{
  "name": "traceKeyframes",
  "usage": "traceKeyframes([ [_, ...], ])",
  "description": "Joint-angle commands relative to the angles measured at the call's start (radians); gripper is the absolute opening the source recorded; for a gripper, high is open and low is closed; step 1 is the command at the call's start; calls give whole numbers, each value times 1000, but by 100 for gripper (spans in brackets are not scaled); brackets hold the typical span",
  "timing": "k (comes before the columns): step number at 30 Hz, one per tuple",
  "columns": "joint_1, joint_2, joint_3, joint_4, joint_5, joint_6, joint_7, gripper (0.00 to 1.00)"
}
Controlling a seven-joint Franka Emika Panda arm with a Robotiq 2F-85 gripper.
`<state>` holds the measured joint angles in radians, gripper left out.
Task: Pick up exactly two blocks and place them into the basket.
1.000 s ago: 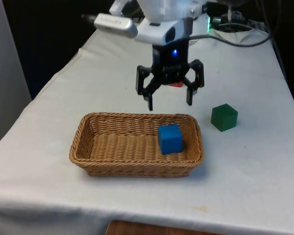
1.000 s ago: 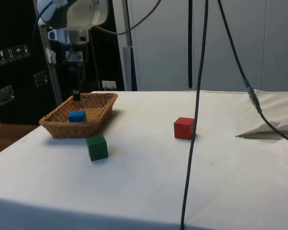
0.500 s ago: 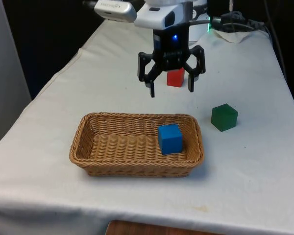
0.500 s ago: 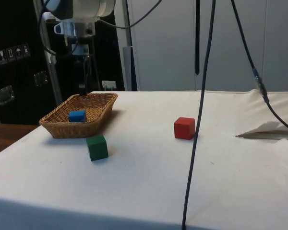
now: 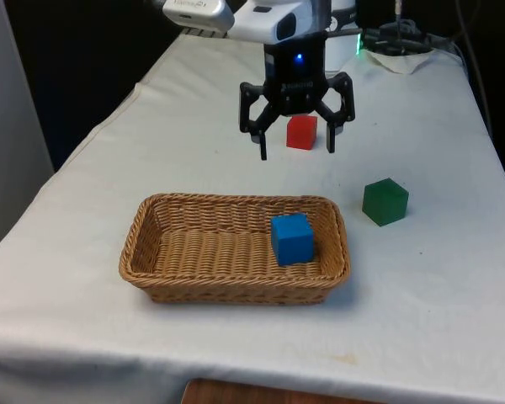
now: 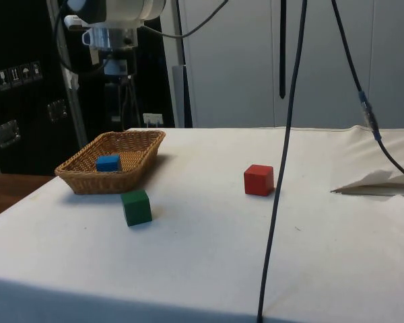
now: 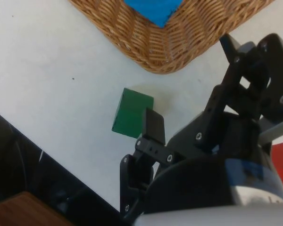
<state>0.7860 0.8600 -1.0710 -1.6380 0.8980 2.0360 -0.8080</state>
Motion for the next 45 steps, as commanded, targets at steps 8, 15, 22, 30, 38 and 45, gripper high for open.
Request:
traceKeyframes([
  [8,3,-1,-3,-5,2,0,63,100],
  [15,2,-7,-1,-9,1,-5,90,100],
  [22,18,-35,-6,-42,2,7,88,100],
  [30,37,-63,-4,-91,23,49,64,100],
  [38,57,-93,2,-150,34,106,40,100],
  [45,74,-118,6,-201,30,153,26,100],
])
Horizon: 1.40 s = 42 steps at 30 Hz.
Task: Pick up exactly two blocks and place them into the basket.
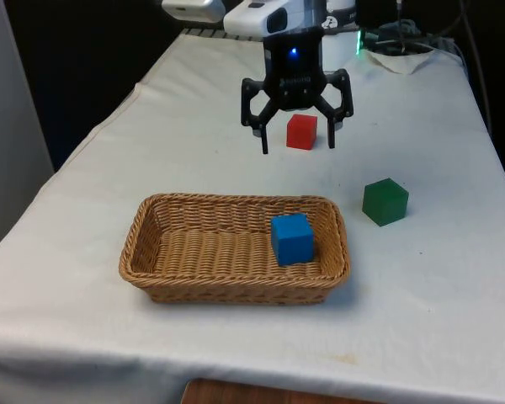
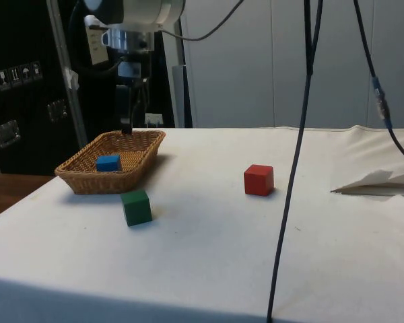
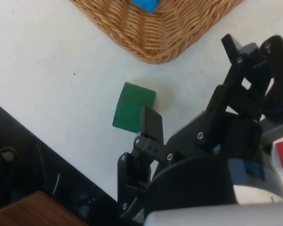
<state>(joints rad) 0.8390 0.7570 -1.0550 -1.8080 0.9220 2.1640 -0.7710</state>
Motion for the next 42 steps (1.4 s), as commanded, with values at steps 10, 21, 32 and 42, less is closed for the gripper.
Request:
traceKeyframes([
  [10,41,-37,-17,-98,-4,66,-36,100],
  [21,50,-45,-26,-154,-18,100,-67,100],
  [32,62,-54,-46,-177,-35,111,-75,100],
  [42,79,-116,-77,-184,-94,91,-56,100],
])
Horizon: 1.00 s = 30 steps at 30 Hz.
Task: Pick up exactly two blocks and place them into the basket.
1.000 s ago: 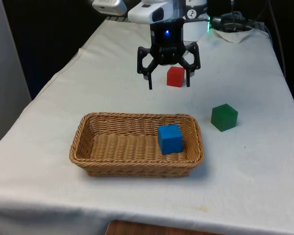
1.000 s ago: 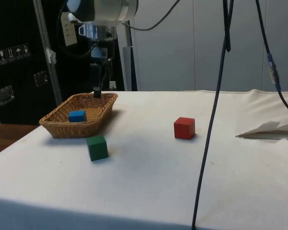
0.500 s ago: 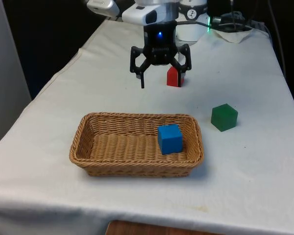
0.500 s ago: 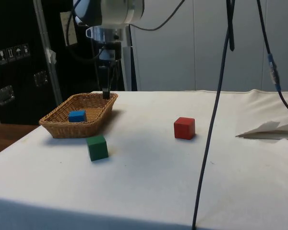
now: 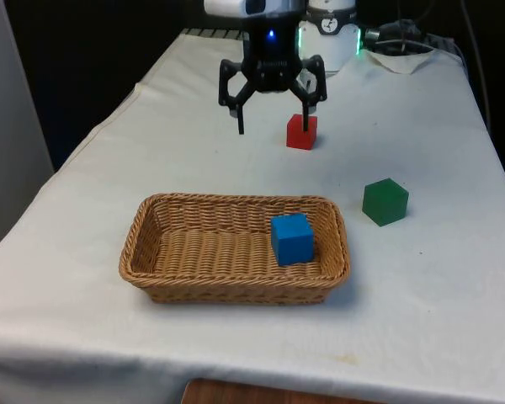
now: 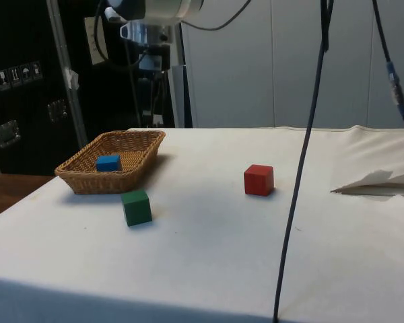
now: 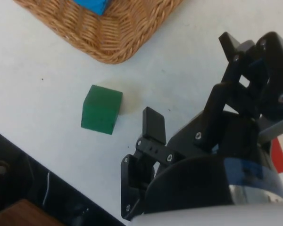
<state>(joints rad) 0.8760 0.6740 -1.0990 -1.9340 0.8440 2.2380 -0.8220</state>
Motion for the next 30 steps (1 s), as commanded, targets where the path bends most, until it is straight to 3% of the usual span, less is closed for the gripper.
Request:
traceKeyframes([
  [1,42,-43,-33,-60,-27,16,-2,100],
  [4,42,-71,-33,-66,-56,14,7,100],
  [5,2,-42,-1,-14,-38,-1,10,100],
  [6,42,-88,-31,-70,-75,13,14,100],
  [13,41,-149,-27,-91,-137,14,31,100],
  [14,6,-126,1,-46,-123,-5,31,100],
  [15,41,-154,-26,-94,-143,16,32,100],
  [22,42,-168,-22,-123,-160,36,27,100],
  [23,7,-145,5,-77,-146,4,30,100],
  [24,42,-168,-22,-126,-161,37,26,100],
  [29,45,-170,-25,-139,-169,41,22,100],
  [30,7,-145,5,-89,-154,9,25,100],
])
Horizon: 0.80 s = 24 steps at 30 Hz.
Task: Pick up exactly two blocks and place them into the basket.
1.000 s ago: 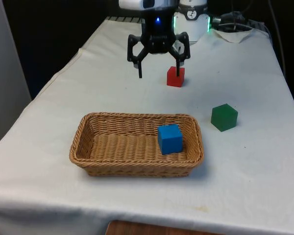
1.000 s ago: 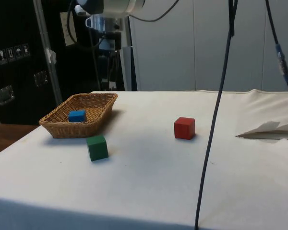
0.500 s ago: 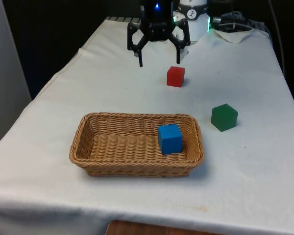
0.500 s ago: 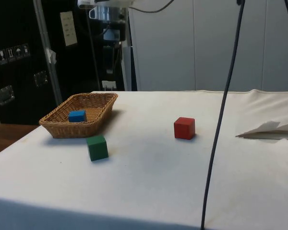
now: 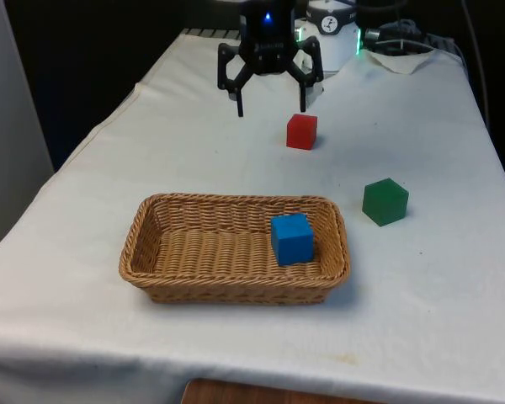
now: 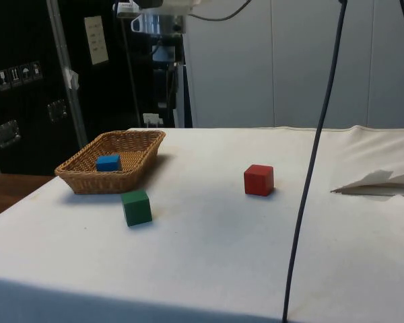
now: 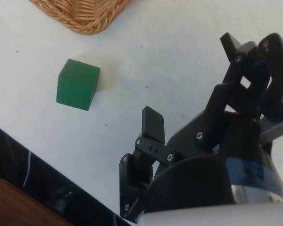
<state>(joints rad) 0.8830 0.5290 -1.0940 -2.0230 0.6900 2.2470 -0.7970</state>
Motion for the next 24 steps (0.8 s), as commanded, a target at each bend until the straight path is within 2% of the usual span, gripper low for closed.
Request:
traceKeyframes([
  [1,38,-23,-29,-53,-17,35,-3,100],
  [8,35,-16,-11,-88,-39,74,2,100],
  [9,1,0,14,-41,-26,39,2,100],
  [10,34,-16,-9,-93,-41,79,3,100],
  [16,33,-13,8,-130,-55,121,5,100],
  [17,3,0,30,-89,-46,90,4,100],
  [18,33,-13,11,-135,-58,127,6,100],
  [24,32,-23,22,-175,-62,167,1,100],
])
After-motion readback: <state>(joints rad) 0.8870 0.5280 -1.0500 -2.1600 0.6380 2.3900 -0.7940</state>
